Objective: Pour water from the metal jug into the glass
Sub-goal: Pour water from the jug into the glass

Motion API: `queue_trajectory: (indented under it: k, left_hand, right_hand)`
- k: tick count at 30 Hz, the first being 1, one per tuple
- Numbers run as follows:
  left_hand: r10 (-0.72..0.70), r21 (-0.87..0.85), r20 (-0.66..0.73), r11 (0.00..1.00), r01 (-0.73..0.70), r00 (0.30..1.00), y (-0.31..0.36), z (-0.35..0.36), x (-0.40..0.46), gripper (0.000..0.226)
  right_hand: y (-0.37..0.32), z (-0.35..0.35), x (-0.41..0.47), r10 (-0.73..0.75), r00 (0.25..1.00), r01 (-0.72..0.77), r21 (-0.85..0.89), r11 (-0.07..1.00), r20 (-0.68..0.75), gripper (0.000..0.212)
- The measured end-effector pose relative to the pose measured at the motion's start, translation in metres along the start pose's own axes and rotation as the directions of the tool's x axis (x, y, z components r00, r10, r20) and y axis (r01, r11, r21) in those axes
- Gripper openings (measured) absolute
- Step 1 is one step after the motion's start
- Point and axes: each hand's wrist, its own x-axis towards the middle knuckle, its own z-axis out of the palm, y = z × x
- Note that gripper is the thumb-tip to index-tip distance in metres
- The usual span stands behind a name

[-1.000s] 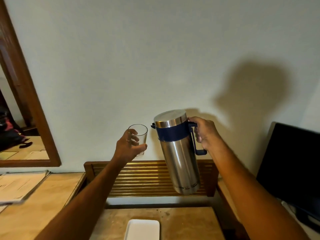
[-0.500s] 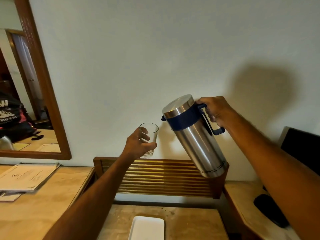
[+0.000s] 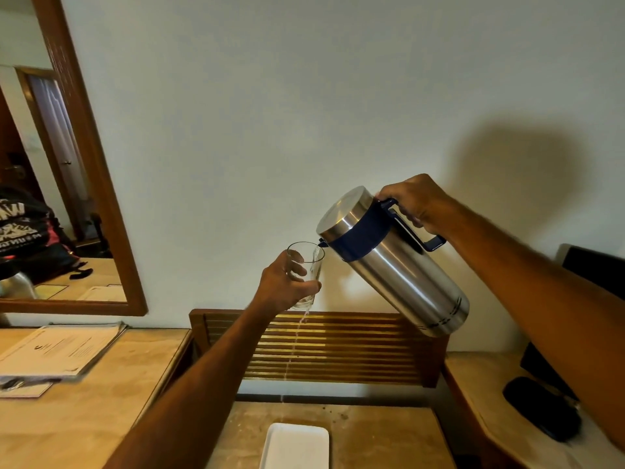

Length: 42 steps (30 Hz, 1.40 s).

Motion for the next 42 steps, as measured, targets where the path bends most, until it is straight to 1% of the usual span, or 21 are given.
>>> queue_trajectory:
  k: [3, 8, 14, 18, 24, 30, 37, 42]
  left_hand:
    - [0.017, 0.01, 0.008, 1.0, -0.017, 1.0, 0.003, 0.005, 0.0, 0.06]
    - [0.002, -0.007, 0.005, 1.0, -0.002, 1.0, 0.007, 0.005, 0.001, 0.066]
    - [0.002, 0.013, -0.004, 1.0, -0.002, 1.0, 0.011, 0.003, 0.003, 0.068]
    - [0.005, -0.009, -0.004, 1.0, -0.005, 1.0, 0.012, 0.005, 0.002, 0.062]
    - [-0.009, 0.0, 0.0, 1.0, 0.009, 1.0, 0.01, 0.004, 0.002, 0.067]
    - [0.003, 0.025, -0.006, 1.0, -0.003, 1.0, 0.009, 0.005, 0.004, 0.064]
    - [0.008, 0.034, 0.001, 0.999, -0.008, 1.0, 0.01, 0.008, 0.006, 0.067]
    - [0.017, 0.043, -0.004, 0.999, -0.017, 1.0, 0.012, 0.007, 0.008, 0.062]
  right_hand:
    - [-0.005, 0.0, 0.0, -0.006, 1.0, 0.006, -0.012, 1.0, 0.003, 0.03]
    - [-0.007, 0.001, 0.001, -0.001, 1.0, 0.001, -0.02, 1.0, -0.002, 0.032]
    - [-0.013, 0.001, -0.002, -0.011, 1.0, 0.012, -0.062, 0.998, 0.017, 0.022]
    - [-0.015, 0.002, -0.003, -0.018, 1.0, 0.019, -0.07, 0.997, 0.014, 0.023]
    - [-0.016, 0.003, -0.001, -0.032, 0.999, 0.031, -0.082, 0.996, -0.006, 0.023]
    - [-0.022, 0.004, 0.0, -0.05, 0.999, 0.05, -0.112, 0.993, -0.003, 0.03]
    - [-0.028, 0.003, 0.001, -0.111, 0.994, 0.108, -0.144, 0.984, -0.013, 0.03]
    - [-0.032, 0.005, 0.002, -0.118, 0.993, 0.113, -0.178, 0.977, -0.014, 0.036]
